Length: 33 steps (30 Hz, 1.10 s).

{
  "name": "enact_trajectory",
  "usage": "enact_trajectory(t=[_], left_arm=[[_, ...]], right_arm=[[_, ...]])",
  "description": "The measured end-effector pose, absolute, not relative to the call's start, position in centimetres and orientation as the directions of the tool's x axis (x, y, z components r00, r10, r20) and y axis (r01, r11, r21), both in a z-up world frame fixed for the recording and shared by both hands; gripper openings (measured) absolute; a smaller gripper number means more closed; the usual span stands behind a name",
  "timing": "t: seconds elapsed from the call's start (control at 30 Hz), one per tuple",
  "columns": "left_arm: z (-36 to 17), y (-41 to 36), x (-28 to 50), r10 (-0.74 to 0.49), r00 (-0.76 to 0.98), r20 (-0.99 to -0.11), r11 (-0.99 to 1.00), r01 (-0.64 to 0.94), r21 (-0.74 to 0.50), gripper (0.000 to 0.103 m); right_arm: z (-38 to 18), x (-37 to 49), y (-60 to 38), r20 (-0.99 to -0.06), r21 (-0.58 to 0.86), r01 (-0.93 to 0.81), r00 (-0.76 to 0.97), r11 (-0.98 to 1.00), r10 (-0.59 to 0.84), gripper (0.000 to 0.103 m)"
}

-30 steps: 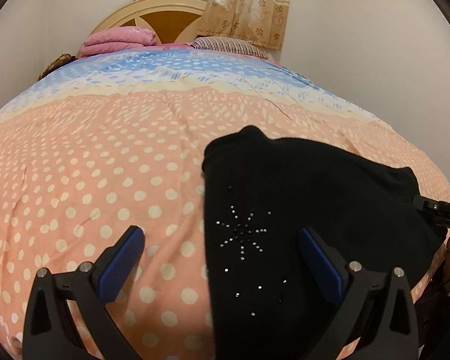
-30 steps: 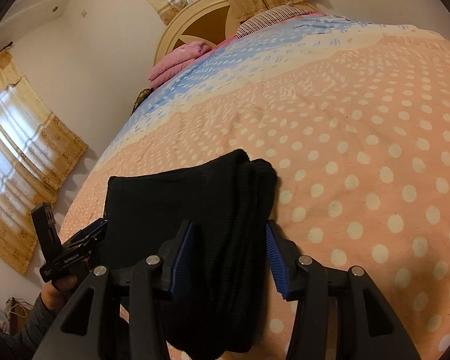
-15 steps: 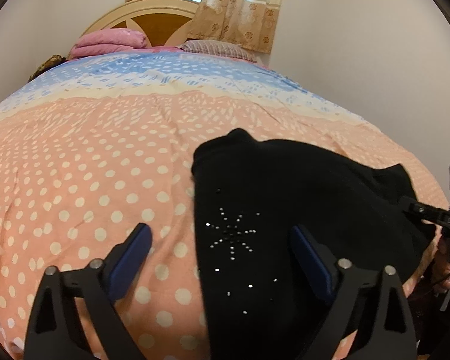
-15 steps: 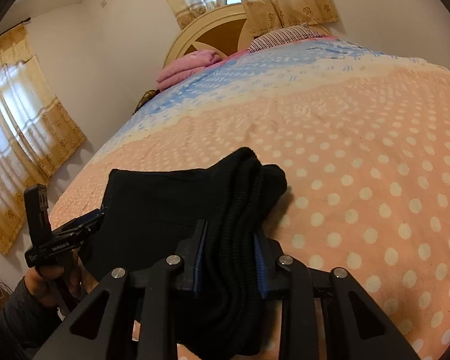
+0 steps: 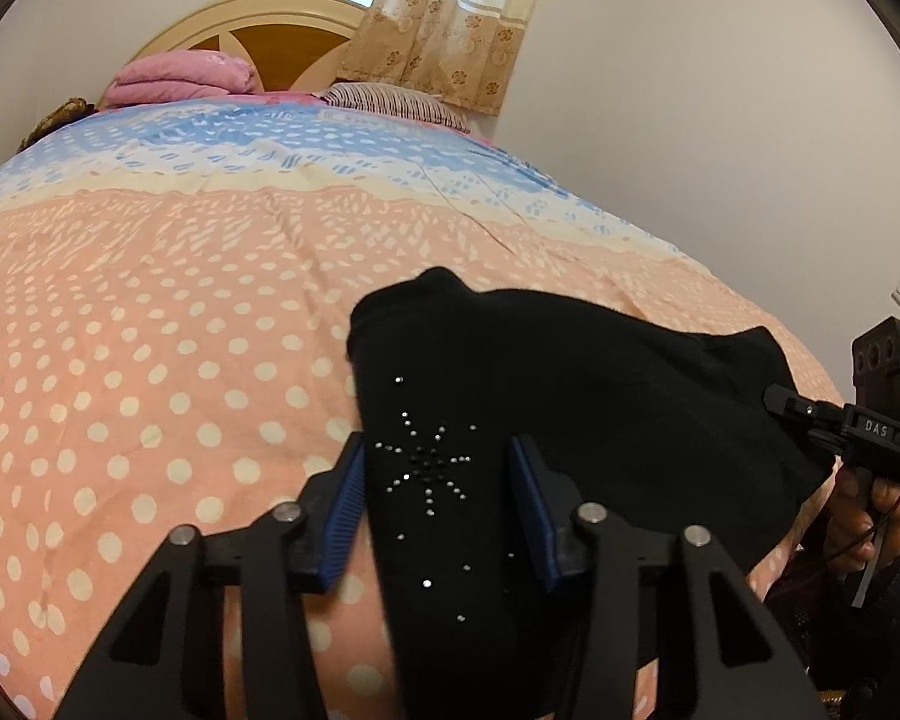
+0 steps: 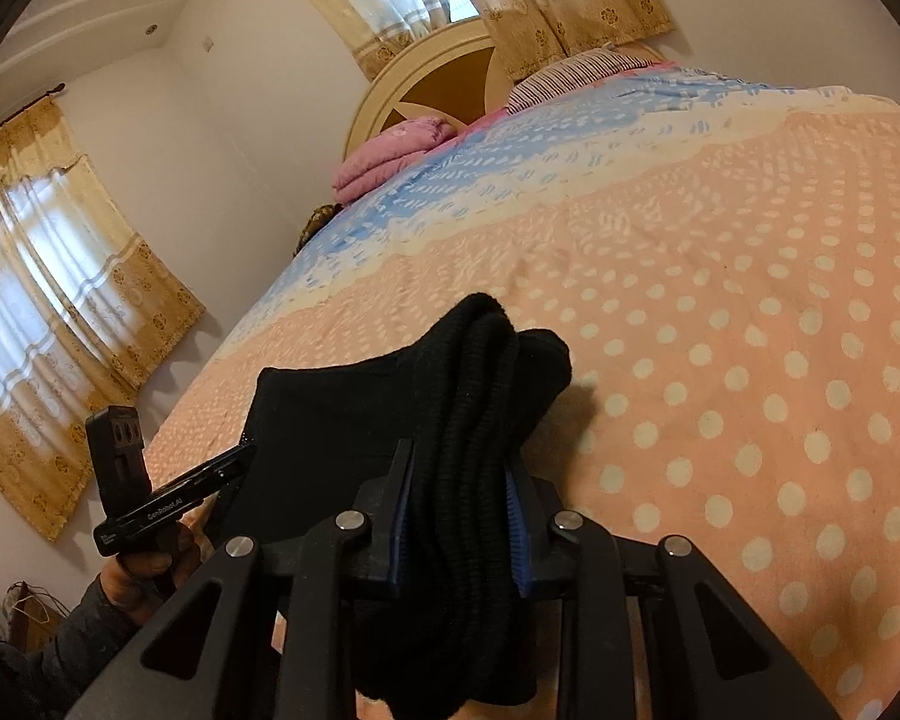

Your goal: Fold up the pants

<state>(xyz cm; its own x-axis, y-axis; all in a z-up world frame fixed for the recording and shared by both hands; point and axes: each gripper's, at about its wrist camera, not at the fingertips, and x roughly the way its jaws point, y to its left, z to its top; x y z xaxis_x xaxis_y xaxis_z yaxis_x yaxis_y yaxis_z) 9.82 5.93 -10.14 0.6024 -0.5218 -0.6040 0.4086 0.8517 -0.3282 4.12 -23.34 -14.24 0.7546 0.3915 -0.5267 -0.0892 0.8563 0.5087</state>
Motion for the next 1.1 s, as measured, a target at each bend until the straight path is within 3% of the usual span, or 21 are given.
enact_trajectory(t=[0.13, 0.33, 0.83, 1.1], left_arm=[[-10.1, 6.7, 9.8, -0.536, 0.6, -0.594, 0.844, 0.394, -0.363, 0.023], [-10.0, 7.8, 9.9, -0.568, 0.596, -0.567, 0.821, 0.361, -0.443, 0.013], [-6.0, 10.8, 9.3, -0.576, 0.655, -0.489, 0.81, 0.379, -0.447, 0.01], [-4.5, 17.7, 9.9, -0.464, 0.747, -0.477, 0.867, 0.271, -0.419, 0.01]], right_arm=[[-13.9, 3.7, -23.1, -0.516, 0.507, -0.095, 0.762, 0.856, 0.39, 0.027], [-12.4, 2.7, -22.3, -0.494, 0.483, -0.125, 0.778, 0.867, 0.388, 0.026], [-8.4, 6.6, -19.0, -0.458, 0.462, -0.221, 0.77, 0.859, 0.444, 0.026], [-7.0, 14.7, -11.9, -0.461, 0.45, -0.339, 0.704, 0.826, 0.54, 0.026]])
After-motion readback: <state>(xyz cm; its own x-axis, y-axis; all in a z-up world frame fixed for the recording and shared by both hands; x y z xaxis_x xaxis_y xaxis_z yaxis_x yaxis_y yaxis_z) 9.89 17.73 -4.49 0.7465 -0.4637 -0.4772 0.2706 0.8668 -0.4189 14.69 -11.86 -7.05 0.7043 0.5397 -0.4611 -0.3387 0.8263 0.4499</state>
